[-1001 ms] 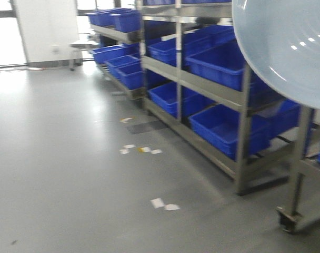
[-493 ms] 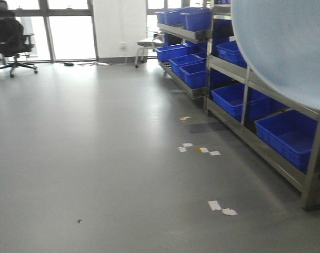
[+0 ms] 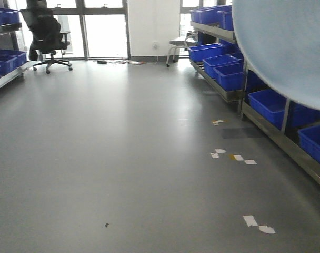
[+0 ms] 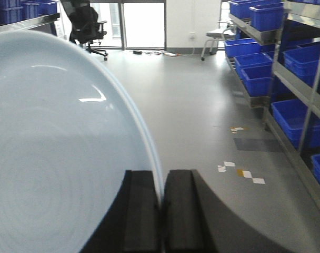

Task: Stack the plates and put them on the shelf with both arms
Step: 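Drive the base away from the table carrying the plates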

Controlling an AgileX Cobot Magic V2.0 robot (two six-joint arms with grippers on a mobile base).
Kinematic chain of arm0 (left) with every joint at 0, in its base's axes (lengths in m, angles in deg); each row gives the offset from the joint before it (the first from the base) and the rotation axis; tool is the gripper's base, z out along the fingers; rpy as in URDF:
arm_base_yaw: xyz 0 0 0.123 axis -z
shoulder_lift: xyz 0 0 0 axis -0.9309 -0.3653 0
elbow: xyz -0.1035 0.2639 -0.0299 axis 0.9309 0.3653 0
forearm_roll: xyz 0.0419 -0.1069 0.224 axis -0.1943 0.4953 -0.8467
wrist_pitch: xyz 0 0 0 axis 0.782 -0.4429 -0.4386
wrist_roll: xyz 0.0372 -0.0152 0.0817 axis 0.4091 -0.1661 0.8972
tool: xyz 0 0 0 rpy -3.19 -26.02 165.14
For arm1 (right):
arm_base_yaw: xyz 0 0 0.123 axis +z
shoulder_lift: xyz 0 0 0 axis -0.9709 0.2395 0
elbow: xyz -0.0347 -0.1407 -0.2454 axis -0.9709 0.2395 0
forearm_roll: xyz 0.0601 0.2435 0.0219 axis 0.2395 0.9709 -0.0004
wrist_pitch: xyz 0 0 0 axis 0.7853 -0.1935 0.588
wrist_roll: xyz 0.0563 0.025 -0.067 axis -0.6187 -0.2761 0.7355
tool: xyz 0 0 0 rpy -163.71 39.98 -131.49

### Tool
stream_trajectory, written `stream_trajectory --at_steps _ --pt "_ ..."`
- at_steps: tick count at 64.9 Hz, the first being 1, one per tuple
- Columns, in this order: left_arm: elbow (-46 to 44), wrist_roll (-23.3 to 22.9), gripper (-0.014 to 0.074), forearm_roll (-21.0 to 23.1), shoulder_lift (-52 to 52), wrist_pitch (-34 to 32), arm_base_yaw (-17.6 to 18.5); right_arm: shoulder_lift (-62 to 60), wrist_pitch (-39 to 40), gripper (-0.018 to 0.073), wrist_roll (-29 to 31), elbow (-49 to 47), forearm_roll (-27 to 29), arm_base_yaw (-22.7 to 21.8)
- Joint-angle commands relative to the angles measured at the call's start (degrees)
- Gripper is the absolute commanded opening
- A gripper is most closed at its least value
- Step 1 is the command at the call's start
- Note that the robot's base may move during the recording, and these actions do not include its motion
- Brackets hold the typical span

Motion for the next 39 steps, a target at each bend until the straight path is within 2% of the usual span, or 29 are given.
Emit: stream_trajectory --at_steps 1,39 --pt "-1.7 0.1 0.0082 0.2 -0.3 -4.6 -0.1 0.1 6.1 0.0056 -0.2 -1.7 -0.3 -0.1" --pt "-1.7 0.1 0.0082 0.2 -0.3 -4.6 -0.1 0.1 6.1 0.0056 -0.2 -1.7 -0.3 -0.1"
